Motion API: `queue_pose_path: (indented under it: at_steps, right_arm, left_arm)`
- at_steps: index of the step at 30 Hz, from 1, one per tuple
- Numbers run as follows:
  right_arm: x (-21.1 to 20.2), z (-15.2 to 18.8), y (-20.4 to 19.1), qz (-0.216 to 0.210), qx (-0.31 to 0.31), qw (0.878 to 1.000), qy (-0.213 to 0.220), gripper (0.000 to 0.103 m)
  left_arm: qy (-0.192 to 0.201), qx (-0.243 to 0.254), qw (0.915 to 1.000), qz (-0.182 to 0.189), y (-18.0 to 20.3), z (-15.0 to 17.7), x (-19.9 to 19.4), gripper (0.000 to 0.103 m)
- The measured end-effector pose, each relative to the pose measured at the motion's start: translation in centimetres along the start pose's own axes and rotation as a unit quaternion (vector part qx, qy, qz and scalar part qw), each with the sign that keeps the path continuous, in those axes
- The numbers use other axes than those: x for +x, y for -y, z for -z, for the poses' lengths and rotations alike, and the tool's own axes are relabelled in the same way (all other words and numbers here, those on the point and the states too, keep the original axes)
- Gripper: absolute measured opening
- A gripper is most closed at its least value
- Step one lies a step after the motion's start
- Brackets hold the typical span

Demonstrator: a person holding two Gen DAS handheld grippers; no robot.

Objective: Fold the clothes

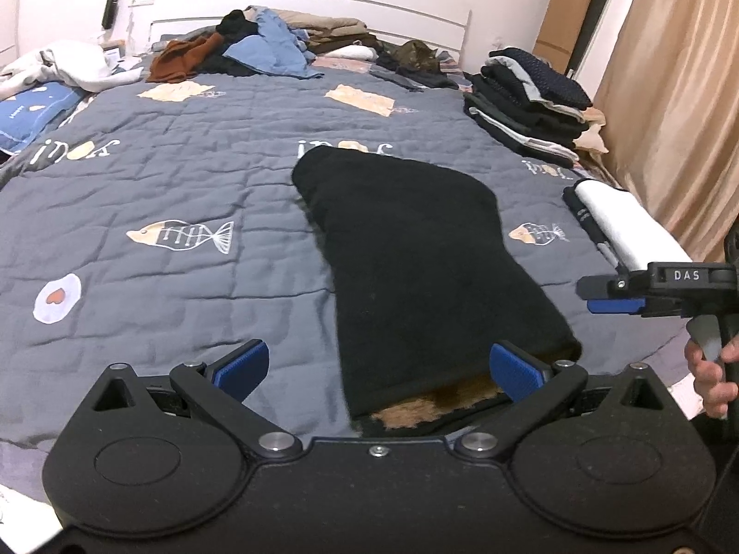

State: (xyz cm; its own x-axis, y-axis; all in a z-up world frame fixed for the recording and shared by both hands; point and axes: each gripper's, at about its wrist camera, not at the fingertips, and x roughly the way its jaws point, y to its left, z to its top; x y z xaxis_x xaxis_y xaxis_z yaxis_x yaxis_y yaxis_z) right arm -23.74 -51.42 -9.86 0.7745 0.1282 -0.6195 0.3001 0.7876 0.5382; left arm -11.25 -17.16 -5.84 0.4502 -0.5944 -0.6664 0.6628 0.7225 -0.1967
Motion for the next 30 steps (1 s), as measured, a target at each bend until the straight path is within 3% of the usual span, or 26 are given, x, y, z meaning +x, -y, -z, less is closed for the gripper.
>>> queue_pose_path:
  at_steps: [7,13,23,30]
  right_arm:
    - [1.6,-0.5,3.8,-0.032,0.044,0.998,-0.013,0.081]
    - [3.9,-0.5,5.8,-0.046,0.075,0.996,-0.017,0.083]
    - [6.5,-0.4,5.9,-0.068,0.070,0.995,-0.031,0.083]
    - [7.6,-0.5,6.5,-0.040,0.053,0.997,-0.048,0.084]
  left_arm:
    - [0.006,-0.020,0.9998,0.000,-1.2,-0.3,-0.1,0.103]
    - [-0.002,-0.016,0.9999,0.004,-1.1,0.1,0.5,0.103]
    - [0.000,-0.061,0.9961,0.064,-2.3,1.7,1.7,0.103]
    - [0.004,-0.072,0.9928,0.096,-3.1,2.6,2.5,0.103]
